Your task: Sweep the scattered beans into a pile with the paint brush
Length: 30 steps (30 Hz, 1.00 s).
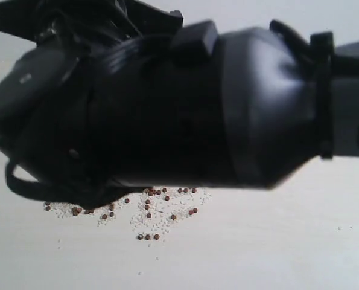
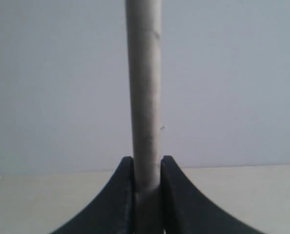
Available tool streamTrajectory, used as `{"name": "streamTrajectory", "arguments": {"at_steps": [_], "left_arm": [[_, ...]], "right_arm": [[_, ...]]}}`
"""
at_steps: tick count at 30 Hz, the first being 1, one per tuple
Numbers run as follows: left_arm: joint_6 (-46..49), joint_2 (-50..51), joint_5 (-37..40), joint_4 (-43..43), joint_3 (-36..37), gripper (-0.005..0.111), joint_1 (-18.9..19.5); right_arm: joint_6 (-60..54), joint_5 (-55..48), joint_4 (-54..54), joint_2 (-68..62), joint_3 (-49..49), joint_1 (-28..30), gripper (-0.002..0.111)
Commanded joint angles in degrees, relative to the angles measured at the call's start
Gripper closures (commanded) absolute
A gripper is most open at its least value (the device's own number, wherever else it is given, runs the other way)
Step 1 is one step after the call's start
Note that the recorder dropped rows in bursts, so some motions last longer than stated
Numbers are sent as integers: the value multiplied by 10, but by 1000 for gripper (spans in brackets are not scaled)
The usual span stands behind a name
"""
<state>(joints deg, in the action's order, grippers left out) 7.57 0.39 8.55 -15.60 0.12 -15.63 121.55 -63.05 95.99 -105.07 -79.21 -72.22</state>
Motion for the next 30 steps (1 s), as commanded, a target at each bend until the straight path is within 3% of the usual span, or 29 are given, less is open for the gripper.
{"name": "streamTrajectory", "arguments": {"at_steps": [1, 9, 19, 30], "left_arm": [[-3, -4, -5, -6, -1, 107, -3], [-3, -4, -5, -6, -1, 107, -3], [-3, -4, -5, -6, -1, 107, -3], [-3, -4, -5, -6, -1, 107, -3]], "right_arm": [[1, -9, -41, 2, -47, 13, 108], [1, 76, -46, -83, -47, 6, 108], [1, 60, -75, -234, -125, 3, 108], [1, 111, -102, -258, -190, -6, 108]]}}
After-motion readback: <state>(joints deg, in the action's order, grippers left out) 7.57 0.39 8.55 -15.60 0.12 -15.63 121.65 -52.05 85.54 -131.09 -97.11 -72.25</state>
